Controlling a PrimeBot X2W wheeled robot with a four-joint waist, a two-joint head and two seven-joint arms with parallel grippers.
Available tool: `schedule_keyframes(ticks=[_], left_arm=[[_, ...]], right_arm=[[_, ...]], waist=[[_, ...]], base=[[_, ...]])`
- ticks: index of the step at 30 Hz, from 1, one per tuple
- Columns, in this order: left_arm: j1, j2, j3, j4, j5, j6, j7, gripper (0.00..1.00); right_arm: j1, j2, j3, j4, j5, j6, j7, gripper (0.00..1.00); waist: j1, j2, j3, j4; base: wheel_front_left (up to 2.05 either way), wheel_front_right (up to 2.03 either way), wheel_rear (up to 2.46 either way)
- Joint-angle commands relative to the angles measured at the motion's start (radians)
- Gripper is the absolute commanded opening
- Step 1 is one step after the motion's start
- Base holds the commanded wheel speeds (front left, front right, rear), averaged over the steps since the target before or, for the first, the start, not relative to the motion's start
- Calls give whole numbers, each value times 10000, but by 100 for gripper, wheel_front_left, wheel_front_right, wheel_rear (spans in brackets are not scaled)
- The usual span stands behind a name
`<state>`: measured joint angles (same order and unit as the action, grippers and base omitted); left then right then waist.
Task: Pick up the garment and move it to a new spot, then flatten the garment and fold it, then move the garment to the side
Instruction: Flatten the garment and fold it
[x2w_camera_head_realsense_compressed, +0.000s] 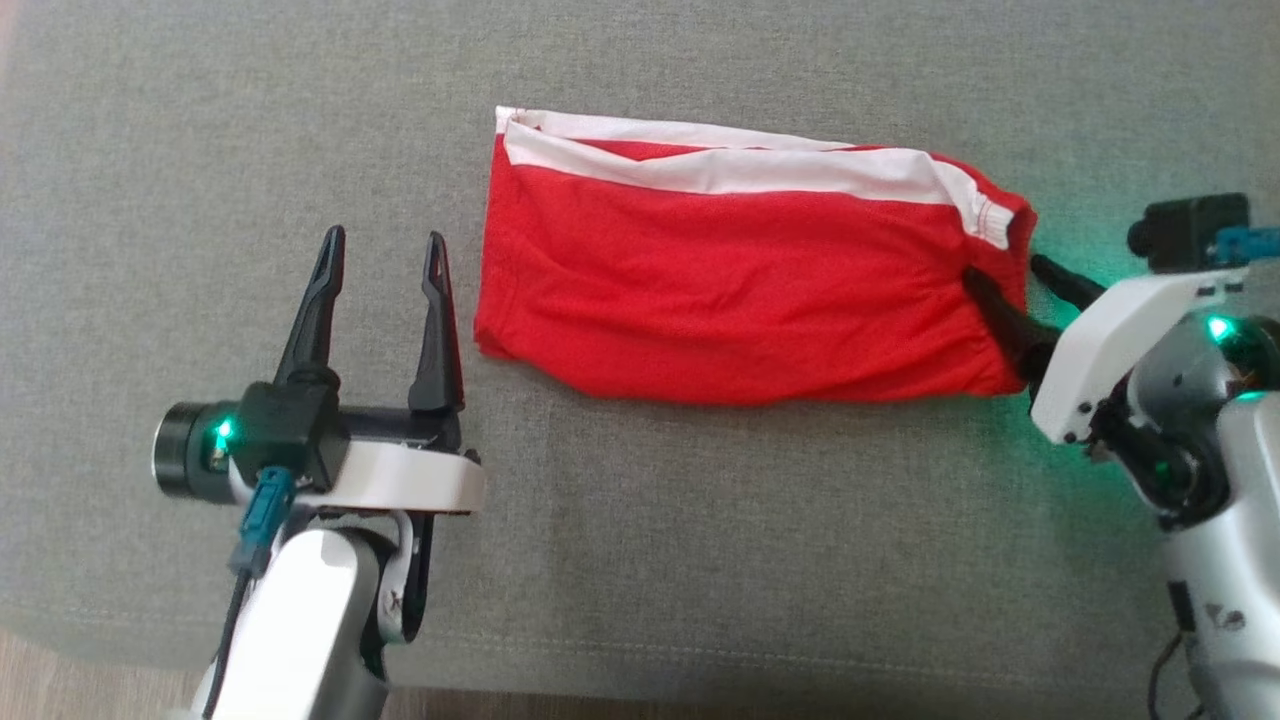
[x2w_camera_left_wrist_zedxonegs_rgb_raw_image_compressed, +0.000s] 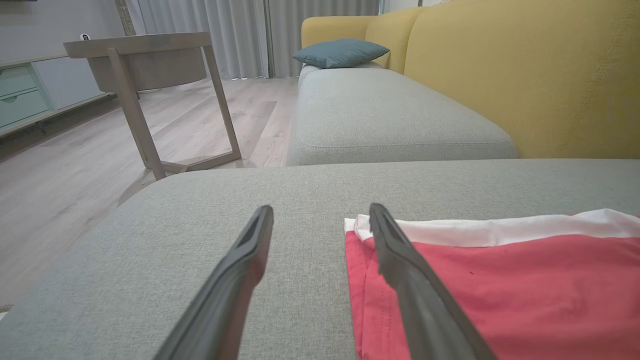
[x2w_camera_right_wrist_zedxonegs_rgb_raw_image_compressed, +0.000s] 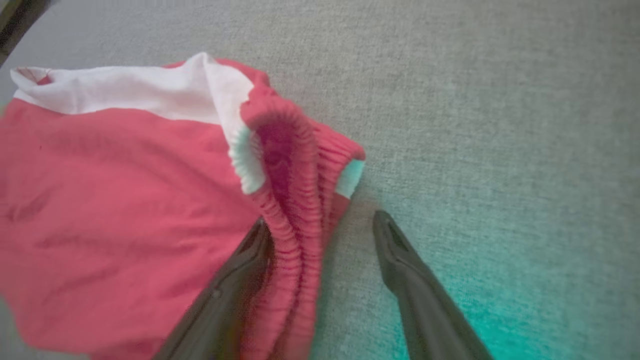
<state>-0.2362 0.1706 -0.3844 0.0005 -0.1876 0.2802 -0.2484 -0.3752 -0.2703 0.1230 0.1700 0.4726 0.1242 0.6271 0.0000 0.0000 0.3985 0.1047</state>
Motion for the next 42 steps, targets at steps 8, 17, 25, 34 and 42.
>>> schedule_keyframes(ticks=[8, 17, 25, 34, 42], left_arm=[[-316, 51, 280, -237, 98, -65, -127, 100], [-63, 120, 335, -116, 75, -62, -131, 100], [208, 188, 303, -73, 15, -53, -132, 100], [282, 250, 182, -132, -23, -80, -22, 100], [317, 222, 115, -211, -73, -20, -4, 100]], right_arm=[[-72, -378, 345, -4, 1098, 65, 645, 0], [651, -1193, 146, -254, 2274, 65, -104, 0], [979, -1263, -195, -650, 4620, 65, 160, 0], [256, 105, -177, -642, 7616, 65, 1915, 0], [-957, 1718, 414, 642, 7745, 65, 1547, 0]], waist=[[0, 0, 2, -15], [0, 0, -667, -272], [0, 0, -1170, -490], [0, 0, -1381, -376], [0, 0, -1311, -43]], base=[[0, 0, 0], [0, 0, 0], [0, 0, 0], [0, 0, 0], [0, 0, 0]])
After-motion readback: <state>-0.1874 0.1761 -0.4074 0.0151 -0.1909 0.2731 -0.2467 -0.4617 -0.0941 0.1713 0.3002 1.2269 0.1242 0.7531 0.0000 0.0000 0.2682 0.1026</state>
